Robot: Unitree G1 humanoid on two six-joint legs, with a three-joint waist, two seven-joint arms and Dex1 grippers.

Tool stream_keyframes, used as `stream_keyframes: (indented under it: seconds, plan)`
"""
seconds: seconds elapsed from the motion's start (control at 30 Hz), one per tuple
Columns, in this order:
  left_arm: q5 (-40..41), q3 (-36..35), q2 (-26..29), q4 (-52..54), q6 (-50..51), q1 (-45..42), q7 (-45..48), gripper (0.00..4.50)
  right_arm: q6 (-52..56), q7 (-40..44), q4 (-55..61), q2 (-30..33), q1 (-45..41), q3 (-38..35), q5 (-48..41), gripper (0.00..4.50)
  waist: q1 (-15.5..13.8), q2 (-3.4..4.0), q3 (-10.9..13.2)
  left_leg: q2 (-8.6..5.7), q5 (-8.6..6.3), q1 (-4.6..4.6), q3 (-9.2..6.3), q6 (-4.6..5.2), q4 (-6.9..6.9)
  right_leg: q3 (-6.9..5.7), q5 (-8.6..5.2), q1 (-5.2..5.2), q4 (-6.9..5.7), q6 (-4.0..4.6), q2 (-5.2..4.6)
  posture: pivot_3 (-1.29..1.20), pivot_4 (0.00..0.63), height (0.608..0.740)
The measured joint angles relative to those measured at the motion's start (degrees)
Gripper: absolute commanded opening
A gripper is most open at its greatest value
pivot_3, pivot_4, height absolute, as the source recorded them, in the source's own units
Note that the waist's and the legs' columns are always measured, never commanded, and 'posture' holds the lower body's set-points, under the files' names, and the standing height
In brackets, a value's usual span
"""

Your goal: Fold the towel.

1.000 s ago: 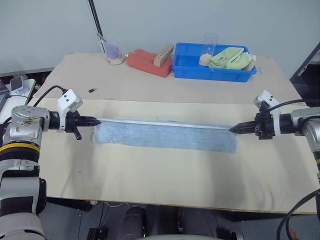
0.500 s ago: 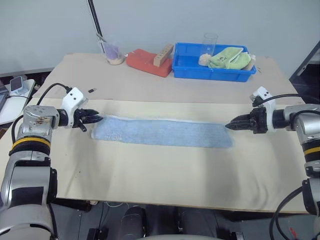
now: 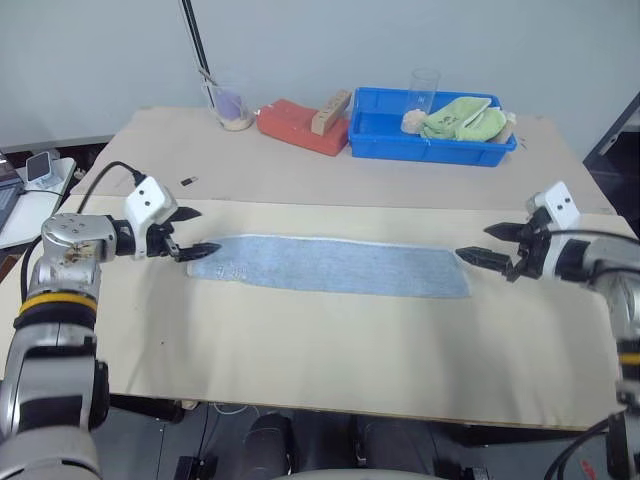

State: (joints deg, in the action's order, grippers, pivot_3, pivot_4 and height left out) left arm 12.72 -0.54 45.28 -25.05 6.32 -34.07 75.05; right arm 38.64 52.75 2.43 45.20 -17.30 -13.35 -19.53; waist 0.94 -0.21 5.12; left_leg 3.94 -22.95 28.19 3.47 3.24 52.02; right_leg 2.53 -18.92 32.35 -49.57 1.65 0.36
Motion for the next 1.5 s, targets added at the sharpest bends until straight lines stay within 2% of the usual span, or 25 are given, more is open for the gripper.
stream_keyframes:
  seconds: [0.13, 0.33, 0.47, 0.67, 0.7, 0.93, 1.07, 1.1, 1.27, 1.5]
  plan:
    - [6.0, 0.2, -1.6, 14.9, 6.8, 4.1, 1.3, 4.44, 1.0, -5.2, 4.7, -2.4, 4.8, -1.0, -0.8, 4.49, 0.2, -0.03, 0.0, 0.0, 0.02, -0.04, 0.01, -0.03, 0.11, 0.03, -0.01, -0.04, 0.02, -0.02, 0.14, 0.0, 0.15, 0.649]
    - [14.0, 1.9, -6.5, 30.5, 13.4, 4.4, 1.1, 4.44, 1.5, -12.0, 2.7, -6.2, 3.7, -0.5, -0.1, 4.49, 0.7, -0.03, 0.0, -0.04, 0.02, -0.04, 0.11, -0.02, 0.12, 0.06, -0.03, -0.06, -0.01, 0.01, 0.21, 0.0, 0.15, 0.649]
    - [16.3, 3.5, -6.5, 35.9, 13.9, 4.4, 3.0, 4.44, 4.6, -14.6, 2.6, -7.0, 3.6, 1.8, 0.3, 4.49, 0.9, -0.03, 0.0, -0.06, 0.02, -0.04, 0.1, -0.02, 0.12, 0.03, -0.05, -0.07, -0.04, 0.05, 0.3, 0.0, 0.15, 0.649]
    - [18.9, 4.2, -6.2, 38.3, 14.0, 4.7, 5.7, 4.44, 8.3, -17.0, 4.6, -9.2, 4.3, 2.6, -0.5, 4.49, 1.2, -0.03, 0.0, -0.06, 0.02, -0.05, 0.08, -0.02, 0.12, 0.0, -0.07, -0.09, -0.04, 0.08, 0.36, 0.0, 0.15, 0.649]
    - [18.9, 4.3, -6.2, 38.3, 13.8, 4.7, 6.0, 4.5, 8.8, -17.4, 5.4, -9.6, 4.7, 2.6, -0.9, 3.97, 1.2, -0.03, 0.0, -0.05, 0.02, -0.05, 0.07, -0.02, 0.12, -0.01, -0.09, -0.11, -0.03, 0.09, 0.39, 0.0, 0.15, 0.649]
    - [18.9, 5.8, -6.5, 38.1, 13.4, 4.8, 6.4, 4.5, 10.4, -19.7, 8.9, -12.3, 6.1, 2.8, -1.6, 1.67, 1.5, -0.04, 0.0, 0.0, 0.02, -0.05, 0.02, -0.02, 0.12, 0.03, -0.11, -0.13, -0.01, 0.12, 0.57, 0.0, 0.15, 0.649]
    - [18.6, 5.8, -6.7, 37.6, 12.6, 4.8, 6.1, 4.5, 10.5, -19.3, 8.7, -10.8, 6.5, 2.7, -2.0, 0.25, 1.4, -0.04, 0.0, -0.01, 0.02, -0.04, 0.01, -0.02, 0.12, 0.03, -0.13, -0.13, -0.02, 0.17, 0.59, 0.0, 0.15, 0.649]
    - [18.4, 5.8, -6.8, 37.6, 12.5, 4.8, 5.9, 4.5, 10.5, -19.0, 8.6, -10.3, 6.5, 2.7, -2.1, 0.02, 1.4, -0.05, 0.0, -0.01, 0.02, -0.04, 0.01, -0.02, 0.12, 0.03, -0.14, -0.13, -0.01, 0.17, 0.59, 0.0, 0.15, 0.649]
    - [17.5, 5.9, -7.7, 36.7, 12.3, 4.8, 3.9, 4.5, 9.8, -15.3, 6.3, -5.2, 7.1, 2.1, -2.8, 0.02, 0.8, -0.05, 0.0, -0.07, 0.02, -0.02, 0.0, -0.01, 0.12, 0.08, -0.14, -0.16, 0.09, 0.17, 0.58, 0.0, 0.15, 0.649]
    - [16.4, 6.0, -8.7, 36.1, 11.2, 4.7, 2.0, 4.5, 7.1, -8.1, 1.7, 5.9, 7.3, 1.4, -2.0, 0.02, 0.0, -0.08, 0.1, -0.08, 0.01, 0.02, 0.02, -0.01, 0.12, 0.13, -0.12, -0.18, 0.3, 0.13, 0.61, 0.0, 0.15, 0.649]
